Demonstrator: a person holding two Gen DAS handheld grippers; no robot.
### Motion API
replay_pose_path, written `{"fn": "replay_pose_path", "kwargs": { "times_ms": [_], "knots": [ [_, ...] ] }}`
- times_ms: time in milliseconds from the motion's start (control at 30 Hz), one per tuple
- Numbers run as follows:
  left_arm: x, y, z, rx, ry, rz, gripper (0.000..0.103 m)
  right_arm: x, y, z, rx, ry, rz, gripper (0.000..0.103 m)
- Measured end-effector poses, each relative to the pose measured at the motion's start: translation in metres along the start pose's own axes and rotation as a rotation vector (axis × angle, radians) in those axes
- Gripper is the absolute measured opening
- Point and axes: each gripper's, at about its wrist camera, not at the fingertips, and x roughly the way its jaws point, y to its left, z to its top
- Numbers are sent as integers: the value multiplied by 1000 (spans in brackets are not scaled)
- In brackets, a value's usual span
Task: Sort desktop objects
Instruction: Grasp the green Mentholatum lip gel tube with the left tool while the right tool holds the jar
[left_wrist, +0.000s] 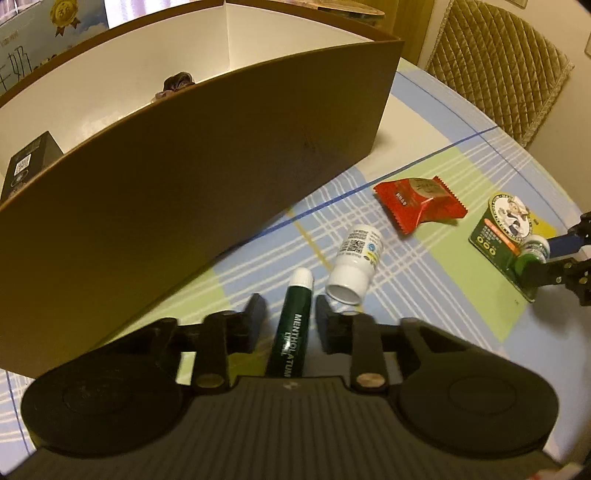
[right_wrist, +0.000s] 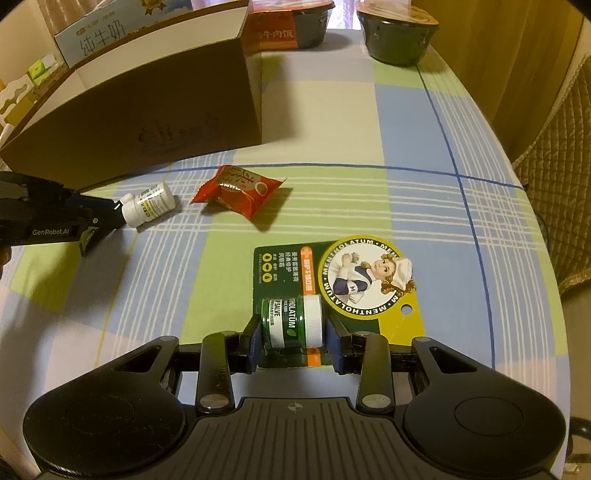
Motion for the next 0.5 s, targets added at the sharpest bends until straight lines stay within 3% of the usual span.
{"fn": "replay_pose_path", "kwargs": {
  "times_ms": [367,500],
  "knots": [
    [-16,-1,-20,-65,39,60,13,1,2,-1,-26,-5,-4,34],
    [-27,-6,-36,-111,45,76,13,2,2,0,-37,-12,-2,40]
  ]
}}
